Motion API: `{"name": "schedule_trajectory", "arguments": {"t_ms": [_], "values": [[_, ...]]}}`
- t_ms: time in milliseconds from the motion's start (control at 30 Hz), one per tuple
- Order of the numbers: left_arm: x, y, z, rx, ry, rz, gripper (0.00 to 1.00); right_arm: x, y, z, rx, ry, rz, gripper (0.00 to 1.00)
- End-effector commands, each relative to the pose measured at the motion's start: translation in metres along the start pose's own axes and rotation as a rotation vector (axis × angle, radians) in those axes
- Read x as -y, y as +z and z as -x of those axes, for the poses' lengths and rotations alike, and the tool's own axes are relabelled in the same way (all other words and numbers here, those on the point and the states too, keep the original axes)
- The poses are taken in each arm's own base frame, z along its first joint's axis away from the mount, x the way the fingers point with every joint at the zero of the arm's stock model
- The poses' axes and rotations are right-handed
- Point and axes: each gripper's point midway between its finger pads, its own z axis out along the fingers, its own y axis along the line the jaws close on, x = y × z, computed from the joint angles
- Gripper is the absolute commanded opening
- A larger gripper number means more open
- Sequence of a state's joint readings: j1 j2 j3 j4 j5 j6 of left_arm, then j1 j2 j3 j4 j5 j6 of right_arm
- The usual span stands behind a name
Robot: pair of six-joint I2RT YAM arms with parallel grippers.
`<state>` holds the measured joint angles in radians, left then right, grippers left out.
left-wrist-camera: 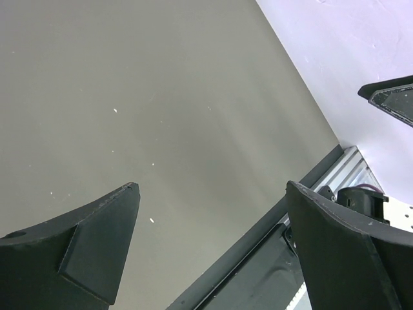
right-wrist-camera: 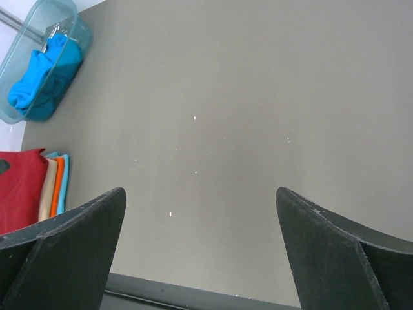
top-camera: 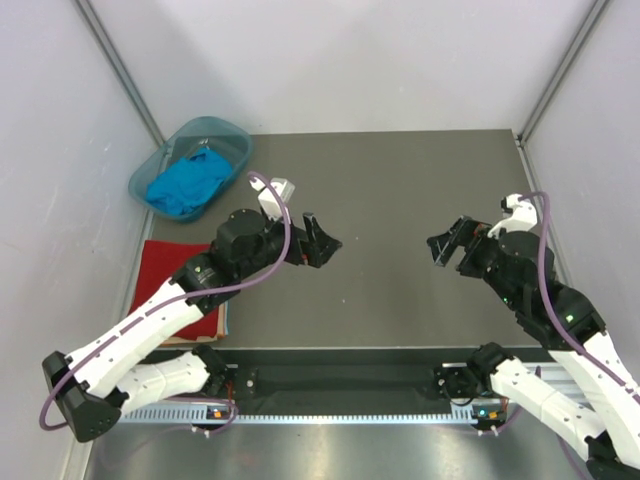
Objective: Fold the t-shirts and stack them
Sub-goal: Reset both grippers
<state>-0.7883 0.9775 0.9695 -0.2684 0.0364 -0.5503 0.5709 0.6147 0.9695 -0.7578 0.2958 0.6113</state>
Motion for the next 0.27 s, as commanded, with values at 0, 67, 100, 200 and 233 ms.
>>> {"name": "schedule_trajectory", "arguments": {"t_ms": [0,67,100,200,233], "values": [[0.0108,-0.0057,0.0158,0.069,-0.006,-0.045,0.99,0.004,-0.0031,0.0075,0.031,0.009,-0.017,1.0],[0.012,-0.0076,0.0179,0.078,-0.009,-0.051,0.99,0.0047,-0.0035,0.0077,0.033,0.008,-0.02,1.0],[0.0134,-0.0081,0.018,0.079,-0.012,-0.057,0.99,0.0044,-0.0042,0.0083,0.037,0.006,-0.015,1.0],[0.0139,-0.0089,0.0201,0.087,-0.015,-0.059,0.98,0.0041,-0.0058,0.0104,0.047,0.004,-0.01,1.0],[0.0147,-0.0093,0.0209,0.091,-0.013,-0.061,0.98,0.0035,-0.0069,0.0114,0.053,-0.001,-0.002,1.0]]}}
